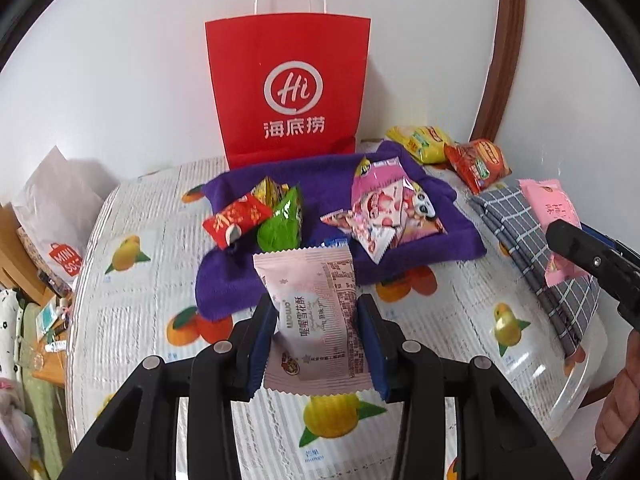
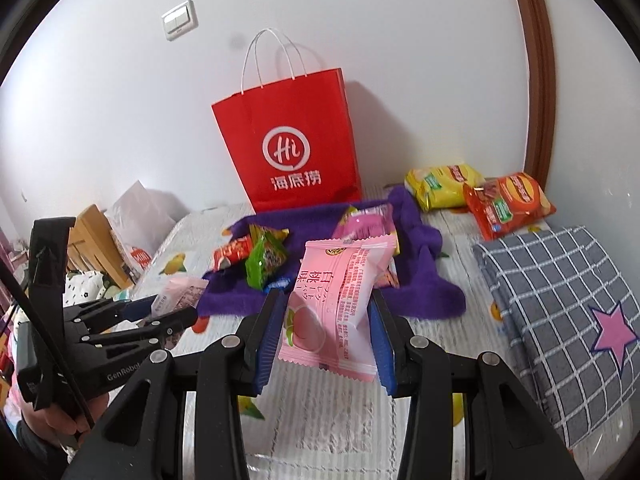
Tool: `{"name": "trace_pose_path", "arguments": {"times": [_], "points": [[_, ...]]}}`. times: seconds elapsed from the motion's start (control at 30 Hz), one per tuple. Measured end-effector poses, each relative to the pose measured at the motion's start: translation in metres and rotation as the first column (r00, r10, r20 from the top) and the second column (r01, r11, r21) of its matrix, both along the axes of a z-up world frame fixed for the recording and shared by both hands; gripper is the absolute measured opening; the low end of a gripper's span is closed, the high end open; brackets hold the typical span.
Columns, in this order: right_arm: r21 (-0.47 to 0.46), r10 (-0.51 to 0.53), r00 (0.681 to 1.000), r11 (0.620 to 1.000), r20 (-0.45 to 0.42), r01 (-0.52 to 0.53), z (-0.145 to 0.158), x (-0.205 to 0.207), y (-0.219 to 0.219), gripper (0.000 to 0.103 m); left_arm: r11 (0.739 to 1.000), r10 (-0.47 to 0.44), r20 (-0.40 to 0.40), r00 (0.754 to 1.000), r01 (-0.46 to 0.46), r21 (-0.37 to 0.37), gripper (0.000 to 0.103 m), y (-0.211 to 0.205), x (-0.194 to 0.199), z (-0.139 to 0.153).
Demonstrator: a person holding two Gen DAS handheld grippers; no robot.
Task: Organize snacks
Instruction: 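Carry both pink packets over the purple towel with both tools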
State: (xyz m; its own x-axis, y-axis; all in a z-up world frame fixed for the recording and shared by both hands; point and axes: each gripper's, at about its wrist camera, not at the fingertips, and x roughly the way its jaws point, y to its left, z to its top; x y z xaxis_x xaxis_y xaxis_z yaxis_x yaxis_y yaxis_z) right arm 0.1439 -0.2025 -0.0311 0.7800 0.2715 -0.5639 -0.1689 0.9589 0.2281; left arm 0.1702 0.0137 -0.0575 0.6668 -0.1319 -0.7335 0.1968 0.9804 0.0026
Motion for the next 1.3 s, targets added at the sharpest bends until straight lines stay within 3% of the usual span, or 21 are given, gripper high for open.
{"name": "trace_pose_path", "arguments": {"times": [0.4,1.3], "points": [[0.006,0.009,1.0,1.0,0.017,-0.009,0.019,0.04,0.014,0.041,1.0,0.003,0.019,1.0,-0.003,0.005,0.04,0.01,0.036,0.013],[-0.02,0.023,0.999,1.0,-0.034,-0.023,0.006,0.103,0.014,0.042,1.0,0.006,0.032,0.999,-0.005,-0.017,0.04,0.004,0.098,0.014]]}}
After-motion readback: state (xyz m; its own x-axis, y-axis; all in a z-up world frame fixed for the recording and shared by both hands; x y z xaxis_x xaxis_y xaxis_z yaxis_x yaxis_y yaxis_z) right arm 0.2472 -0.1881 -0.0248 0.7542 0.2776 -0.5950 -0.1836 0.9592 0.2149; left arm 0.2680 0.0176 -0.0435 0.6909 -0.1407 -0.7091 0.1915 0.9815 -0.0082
